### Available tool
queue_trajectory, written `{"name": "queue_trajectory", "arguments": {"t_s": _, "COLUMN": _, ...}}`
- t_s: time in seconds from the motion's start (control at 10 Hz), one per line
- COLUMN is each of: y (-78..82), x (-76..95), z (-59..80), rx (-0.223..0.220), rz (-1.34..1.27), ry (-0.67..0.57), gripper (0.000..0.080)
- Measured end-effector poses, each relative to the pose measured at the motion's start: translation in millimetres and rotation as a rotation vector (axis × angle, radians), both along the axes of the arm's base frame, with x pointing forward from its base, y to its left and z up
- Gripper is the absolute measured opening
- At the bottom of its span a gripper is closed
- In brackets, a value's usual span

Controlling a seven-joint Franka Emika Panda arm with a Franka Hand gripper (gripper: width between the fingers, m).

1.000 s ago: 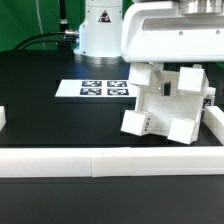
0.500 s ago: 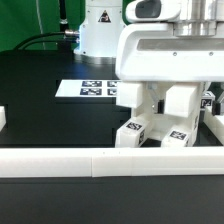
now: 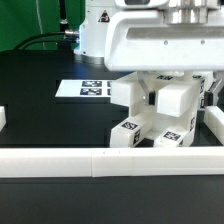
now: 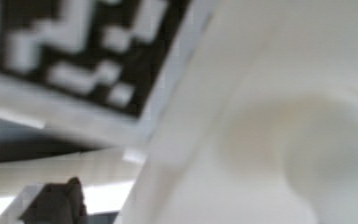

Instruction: Assemble chair

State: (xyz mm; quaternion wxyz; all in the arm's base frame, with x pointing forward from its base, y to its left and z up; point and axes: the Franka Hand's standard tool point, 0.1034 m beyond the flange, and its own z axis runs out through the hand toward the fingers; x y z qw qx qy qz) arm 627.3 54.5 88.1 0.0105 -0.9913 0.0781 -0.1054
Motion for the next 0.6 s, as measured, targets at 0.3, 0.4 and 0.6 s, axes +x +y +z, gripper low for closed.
{"name": "queue_trajectory", "arguments": {"t_s": 0.3, "y": 2.2, "x": -14.4, "z": 33.4, "rx": 0.031, "rz": -0.022, "ry": 0.047, "gripper": 0.0649}}
{"name": "queue_trajectory", "arguments": {"t_s": 0.4, "y": 4.5, "x": -24.4, "z": 43.8, "rx": 0.044, "rz": -0.031, "ry": 0.065, "gripper": 0.0649}}
{"name": "queue_trajectory", "arguments": {"t_s": 0.6, "y": 1.1, "x": -59.4, "z": 56.9, "rx": 0.125, "rz": -0.103, "ry": 0.228, "gripper": 0.0649}}
